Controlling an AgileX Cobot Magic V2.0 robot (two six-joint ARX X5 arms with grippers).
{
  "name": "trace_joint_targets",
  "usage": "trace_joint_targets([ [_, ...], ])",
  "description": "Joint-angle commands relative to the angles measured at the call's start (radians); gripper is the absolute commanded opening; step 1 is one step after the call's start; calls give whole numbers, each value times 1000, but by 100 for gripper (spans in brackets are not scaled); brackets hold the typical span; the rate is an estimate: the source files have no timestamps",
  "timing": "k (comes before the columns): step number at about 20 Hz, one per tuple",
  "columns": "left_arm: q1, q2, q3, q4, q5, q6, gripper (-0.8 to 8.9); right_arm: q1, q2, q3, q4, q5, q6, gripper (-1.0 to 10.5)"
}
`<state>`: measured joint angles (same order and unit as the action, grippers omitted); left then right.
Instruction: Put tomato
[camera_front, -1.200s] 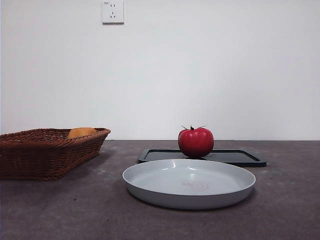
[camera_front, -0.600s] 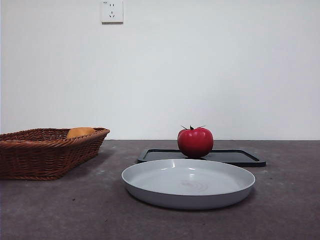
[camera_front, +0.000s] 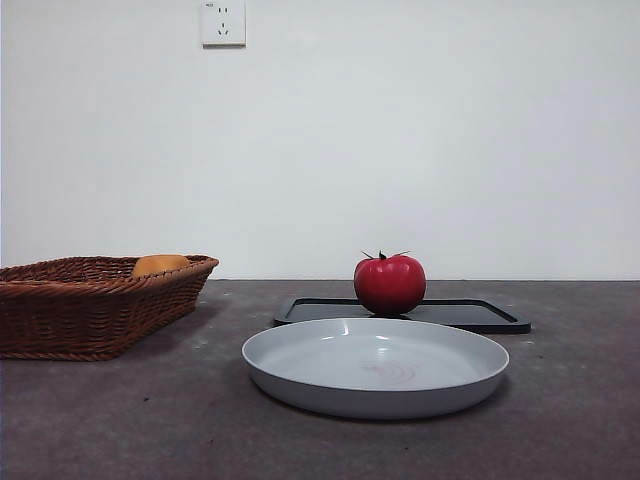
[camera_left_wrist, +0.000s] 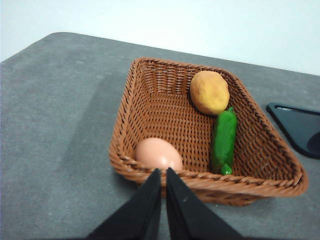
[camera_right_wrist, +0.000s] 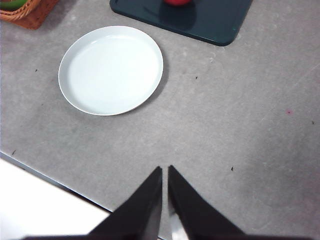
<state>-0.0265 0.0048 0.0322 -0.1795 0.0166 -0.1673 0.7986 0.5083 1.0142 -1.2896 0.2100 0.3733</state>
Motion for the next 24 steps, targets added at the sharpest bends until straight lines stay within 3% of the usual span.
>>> trace_joint_targets([
  [1, -1, -2, -21, -1, -10, -3, 15, 9, 5, 7, 11, 1, 12, 8],
  [19, -1, -2, -21, -8, -10, -2, 15, 8, 5, 7, 11, 1, 12, 8],
  [24, -1, -2, -21, -8, -10, -2, 15, -74, 4, 7, 23, 8, -25, 8],
])
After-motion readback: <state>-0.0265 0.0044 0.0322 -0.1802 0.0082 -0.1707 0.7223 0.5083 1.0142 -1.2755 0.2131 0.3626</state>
